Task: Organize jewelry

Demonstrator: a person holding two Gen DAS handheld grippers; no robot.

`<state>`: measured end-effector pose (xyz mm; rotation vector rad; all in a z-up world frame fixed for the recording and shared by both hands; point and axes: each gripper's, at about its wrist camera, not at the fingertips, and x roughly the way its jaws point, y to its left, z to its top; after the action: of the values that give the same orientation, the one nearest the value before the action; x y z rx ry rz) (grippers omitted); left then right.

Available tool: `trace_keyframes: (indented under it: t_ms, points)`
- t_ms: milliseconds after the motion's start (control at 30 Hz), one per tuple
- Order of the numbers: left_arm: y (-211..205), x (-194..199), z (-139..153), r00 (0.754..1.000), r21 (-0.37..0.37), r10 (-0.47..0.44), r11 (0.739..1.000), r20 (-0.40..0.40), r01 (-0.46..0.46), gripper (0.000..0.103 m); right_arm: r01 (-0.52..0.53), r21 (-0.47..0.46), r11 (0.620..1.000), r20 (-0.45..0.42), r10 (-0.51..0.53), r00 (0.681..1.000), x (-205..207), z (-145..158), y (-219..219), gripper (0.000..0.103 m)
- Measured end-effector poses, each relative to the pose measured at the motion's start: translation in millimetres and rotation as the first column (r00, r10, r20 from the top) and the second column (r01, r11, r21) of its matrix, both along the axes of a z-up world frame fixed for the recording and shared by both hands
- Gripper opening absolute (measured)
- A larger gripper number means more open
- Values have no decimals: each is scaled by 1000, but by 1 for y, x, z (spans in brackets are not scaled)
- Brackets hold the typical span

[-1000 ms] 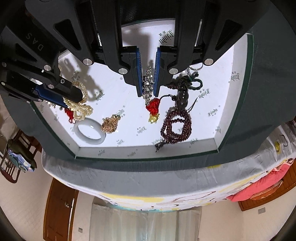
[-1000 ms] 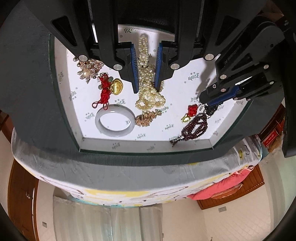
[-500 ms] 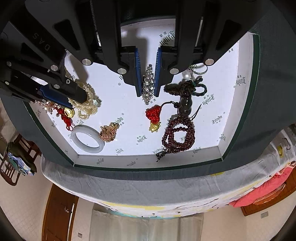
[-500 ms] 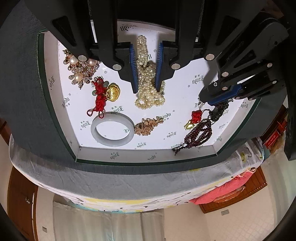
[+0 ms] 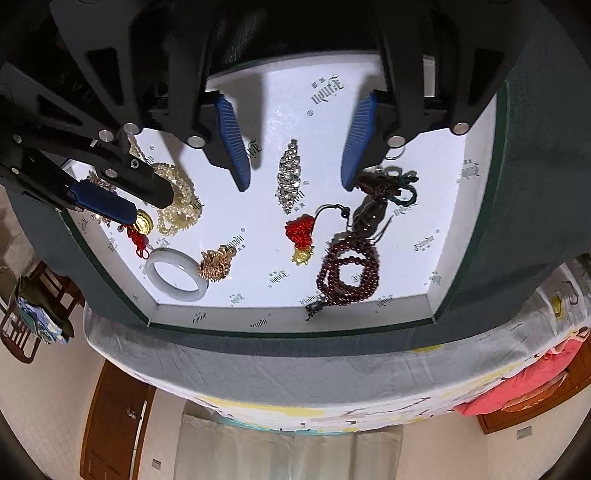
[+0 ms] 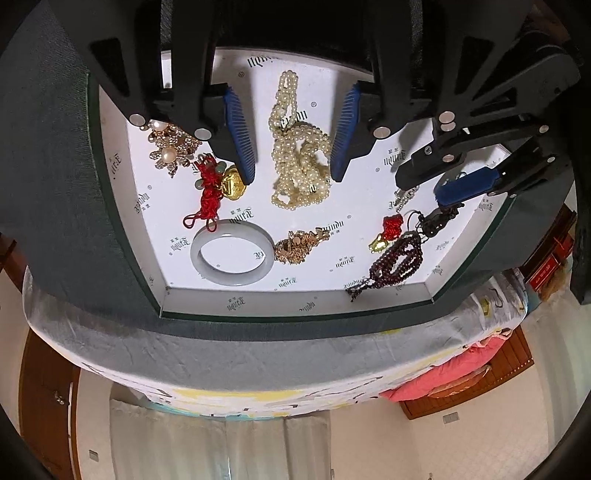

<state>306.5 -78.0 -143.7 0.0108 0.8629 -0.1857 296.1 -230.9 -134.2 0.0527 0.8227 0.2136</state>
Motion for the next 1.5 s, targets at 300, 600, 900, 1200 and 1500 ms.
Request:
trace_keyframes:
  t_ms: [300,600,900,1200,1500]
  points:
    - [15,-11,18,997,21,53,998,59,-54,73,23,-1,1000,45,-23,999,-9,15,-1,65]
    - [23,-29,27,989,72,96,992,111,-104,87,57,-31,998,71,-54,996,-24,23,1,77]
    - [30,-72,46,983,79,94,991,156,-108,91,88,-62,994,79,-83,993,-58,36,1,79]
    - [42,-136,75,972,89,109,988,206,-130,95,111,-81,991,106,-102,989,-118,59,-3,79]
    - [61,-206,118,937,61,172,978,304,-200,99,127,-77,989,211,-108,971,-183,105,-7,80]
